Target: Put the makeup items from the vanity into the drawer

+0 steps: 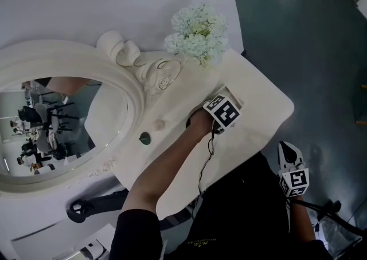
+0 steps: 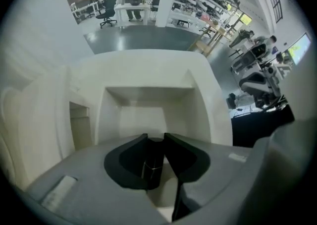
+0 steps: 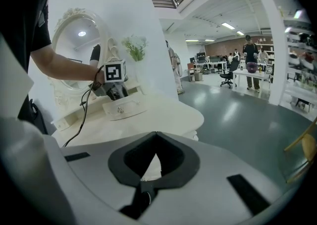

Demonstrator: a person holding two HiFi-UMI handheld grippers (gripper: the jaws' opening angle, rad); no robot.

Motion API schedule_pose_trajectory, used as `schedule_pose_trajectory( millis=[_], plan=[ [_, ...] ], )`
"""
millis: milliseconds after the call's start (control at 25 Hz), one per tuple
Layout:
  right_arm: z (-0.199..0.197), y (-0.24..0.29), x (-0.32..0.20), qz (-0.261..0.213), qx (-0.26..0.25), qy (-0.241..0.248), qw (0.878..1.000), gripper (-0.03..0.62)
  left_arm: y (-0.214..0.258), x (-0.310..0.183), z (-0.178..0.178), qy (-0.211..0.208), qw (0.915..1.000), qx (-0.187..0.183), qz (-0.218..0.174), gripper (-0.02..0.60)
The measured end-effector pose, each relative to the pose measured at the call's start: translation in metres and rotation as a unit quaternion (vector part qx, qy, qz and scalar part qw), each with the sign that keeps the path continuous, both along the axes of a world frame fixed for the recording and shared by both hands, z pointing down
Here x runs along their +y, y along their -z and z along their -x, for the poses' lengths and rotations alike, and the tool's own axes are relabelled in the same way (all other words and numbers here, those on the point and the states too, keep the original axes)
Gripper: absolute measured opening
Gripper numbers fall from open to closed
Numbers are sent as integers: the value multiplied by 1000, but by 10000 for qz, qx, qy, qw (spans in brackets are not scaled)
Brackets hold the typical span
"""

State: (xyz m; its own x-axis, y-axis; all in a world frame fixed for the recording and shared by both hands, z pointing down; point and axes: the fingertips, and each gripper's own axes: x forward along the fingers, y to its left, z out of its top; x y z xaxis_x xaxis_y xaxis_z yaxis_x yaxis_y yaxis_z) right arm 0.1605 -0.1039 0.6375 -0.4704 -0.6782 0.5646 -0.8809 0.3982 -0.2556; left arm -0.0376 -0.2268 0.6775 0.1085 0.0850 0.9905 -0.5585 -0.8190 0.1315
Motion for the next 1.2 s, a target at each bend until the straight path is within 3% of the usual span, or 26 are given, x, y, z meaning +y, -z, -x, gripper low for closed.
schedule_pose_trajectory(
  millis=[120,280,520,720,840,960,1040,1080,1120,1200],
  plan=[
    [-3,0,0,5,11,-19,10000,2,1,-1,0,209,9995,198,147,120],
    [-2,0,1,-7,14,15,10000,3,2,-2,0,211,9995,215,39,121],
    [1,5,-2,-71,41,150,9999,3,36,-9,-3,309,9961,549,-616,117],
    [10,19,-8,-222,102,360,9991,2,94,-9,-7,473,9861,1150,-1099,179],
    [18,30,-12,-358,106,506,9980,3,155,-1,-1,602,9709,1551,-1721,199],
    [30,45,-14,-519,59,631,9966,2,229,20,17,934,9403,2019,-2575,199],
    [41,59,-16,-633,41,777,9950,3,275,41,36,1203,9051,2304,-3366,199],
    [46,67,-19,-731,37,891,9933,3,295,52,47,1336,8803,2398,-3870,198],
    [52,75,-24,-852,24,1030,9910,2,314,62,61,1467,8499,2456,-4426,192],
    [64,90,-36,-1095,-15,1318,9852,3,341,84,89,1722,7832,2476,-5437,175]
  ],
)
